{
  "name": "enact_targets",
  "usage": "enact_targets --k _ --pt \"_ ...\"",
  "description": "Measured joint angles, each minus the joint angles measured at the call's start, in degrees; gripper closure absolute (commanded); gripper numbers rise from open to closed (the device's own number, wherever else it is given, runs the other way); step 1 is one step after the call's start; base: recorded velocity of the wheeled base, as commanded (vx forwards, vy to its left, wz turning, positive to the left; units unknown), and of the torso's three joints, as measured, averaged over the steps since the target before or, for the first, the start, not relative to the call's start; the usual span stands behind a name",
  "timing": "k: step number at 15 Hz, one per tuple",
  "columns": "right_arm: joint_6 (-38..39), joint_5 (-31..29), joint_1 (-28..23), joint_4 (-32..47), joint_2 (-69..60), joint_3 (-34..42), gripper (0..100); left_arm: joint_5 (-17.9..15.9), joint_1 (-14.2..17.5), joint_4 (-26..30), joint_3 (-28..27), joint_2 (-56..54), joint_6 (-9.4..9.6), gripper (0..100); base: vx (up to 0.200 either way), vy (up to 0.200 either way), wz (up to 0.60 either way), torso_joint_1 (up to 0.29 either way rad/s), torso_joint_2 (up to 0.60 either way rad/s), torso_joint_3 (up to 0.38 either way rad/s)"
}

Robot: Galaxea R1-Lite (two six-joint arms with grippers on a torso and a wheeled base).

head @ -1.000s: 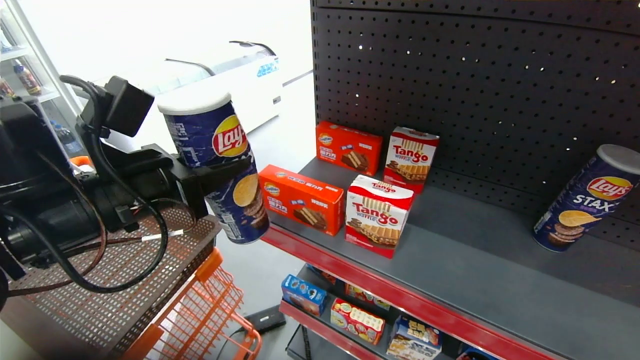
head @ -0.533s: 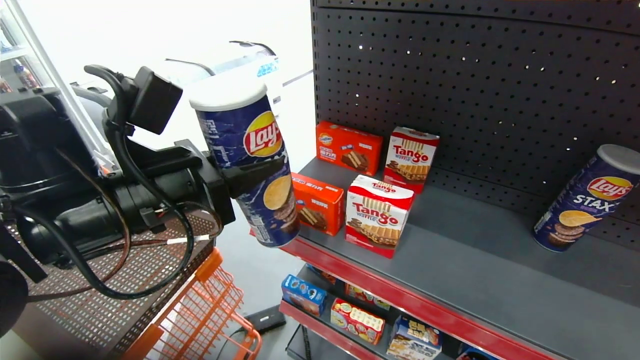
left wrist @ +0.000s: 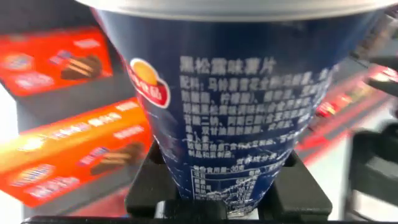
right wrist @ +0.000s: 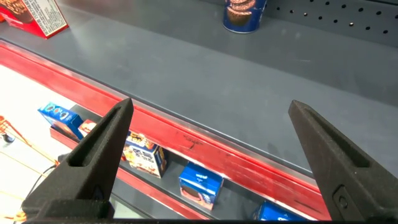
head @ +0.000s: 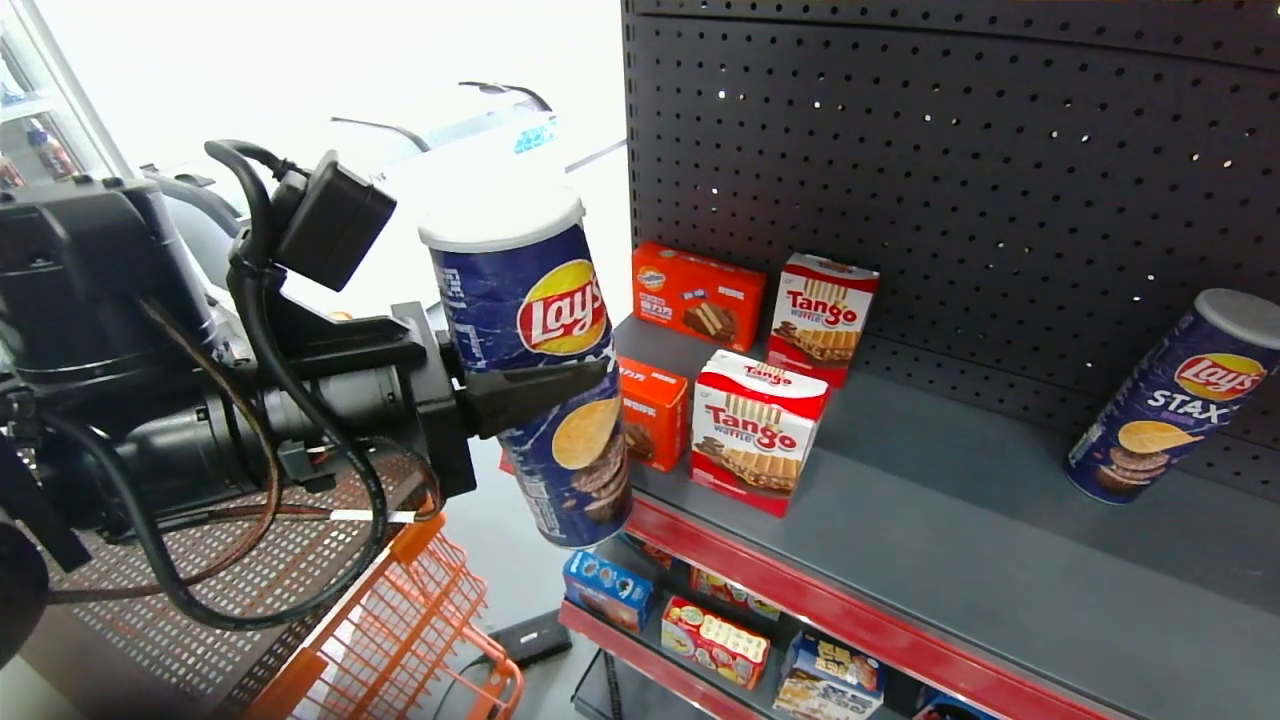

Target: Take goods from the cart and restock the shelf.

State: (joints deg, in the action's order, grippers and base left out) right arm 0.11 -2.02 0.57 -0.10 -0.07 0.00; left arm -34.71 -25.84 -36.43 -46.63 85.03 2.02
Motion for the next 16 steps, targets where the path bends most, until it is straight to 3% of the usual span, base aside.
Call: enact_targets --k 3,5,10,16 --pt "0.05 0.00 0.00 0.02 0.00 0.00 0 -4.07 0.22 6.75 -1.72 -2.45 0.00 100 0.000 0.000 0.00 0.000 0.00 0.000" --pt "0.02 0.00 0.05 0.02 0.00 0.00 0 -6.89 0.22 8.33 -2.46 -4.33 -0.02 100 0.000 0.000 0.00 0.000 0.00 0.000" --pt "0.11 0.00 0.00 0.05 0.00 0.00 0 -7.88 0.22 8.20 -2.24 -6.64 0.09 100 0.000 0.000 0.00 0.000 0.00 0.000" --pt "0.10 0.00 0.02 0.05 0.00 0.00 0 -7.94 0.16 7.94 -2.23 -8.02 0.16 100 0.000 0.000 -0.60 0.001 0.01 0.002"
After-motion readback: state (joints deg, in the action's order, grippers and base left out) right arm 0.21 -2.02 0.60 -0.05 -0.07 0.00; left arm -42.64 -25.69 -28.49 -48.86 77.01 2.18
